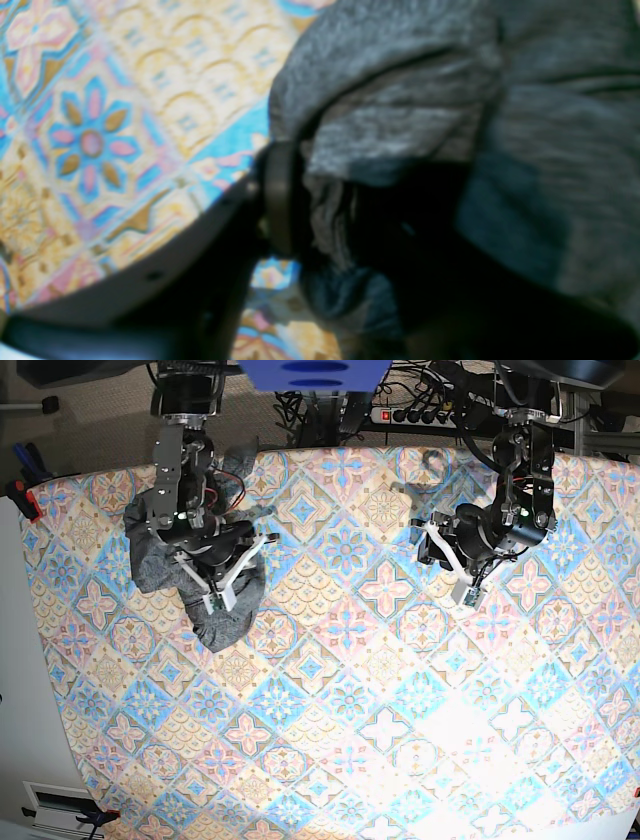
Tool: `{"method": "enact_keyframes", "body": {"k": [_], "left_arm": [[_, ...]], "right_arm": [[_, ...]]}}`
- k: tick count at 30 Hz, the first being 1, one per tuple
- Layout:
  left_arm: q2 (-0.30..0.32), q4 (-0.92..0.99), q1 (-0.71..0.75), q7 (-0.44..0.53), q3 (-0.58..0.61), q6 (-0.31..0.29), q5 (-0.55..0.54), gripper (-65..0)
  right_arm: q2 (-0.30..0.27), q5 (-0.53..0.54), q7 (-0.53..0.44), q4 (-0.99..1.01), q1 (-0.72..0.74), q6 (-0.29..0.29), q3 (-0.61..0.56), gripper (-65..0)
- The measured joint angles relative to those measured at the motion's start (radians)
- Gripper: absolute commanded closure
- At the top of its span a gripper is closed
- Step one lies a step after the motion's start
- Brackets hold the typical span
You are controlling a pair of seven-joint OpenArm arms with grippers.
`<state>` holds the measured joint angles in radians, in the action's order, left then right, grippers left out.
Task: Layout the t-shirt on the table in an organized manner, then fold the t-shirt properly
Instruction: 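Press the right gripper onto the bunched shirt and release the left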
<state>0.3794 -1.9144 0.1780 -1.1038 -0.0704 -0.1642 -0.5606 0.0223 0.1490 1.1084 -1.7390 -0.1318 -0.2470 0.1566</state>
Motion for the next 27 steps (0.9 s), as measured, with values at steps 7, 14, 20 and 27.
{"method": "enact_keyframes", "body": {"k": [7, 14, 20, 27], "left_arm": [[-0.024, 0.001, 0.000, 0.000, -0.002, 0.000, 0.006, -21.4], [-0.061, 0.013, -0.019, 0.002, -0.001, 0.002, 0.008, -21.4], [-0.063, 0.042, -0.021, -0.003, 0.003, 0.002, 0.008, -21.4], [-0.063, 0.045, -0.032, 0.001, 0.003, 0.000, 0.005, -21.4]], "right_arm": [[0.000, -0.005, 0.013, -0.066, -0.069, 0.002, -0.003, -24.1], [0.000, -0.001, 0.005, -0.155, -0.060, 0.001, -0.004, -24.1], [-0.003, -0.003, 0.005, -0.155, -0.063, 0.002, -0.152, -24.1], [-0.012, -0.002, 0.002, -0.157, -0.062, 0.275, -0.314, -24.0]]}}
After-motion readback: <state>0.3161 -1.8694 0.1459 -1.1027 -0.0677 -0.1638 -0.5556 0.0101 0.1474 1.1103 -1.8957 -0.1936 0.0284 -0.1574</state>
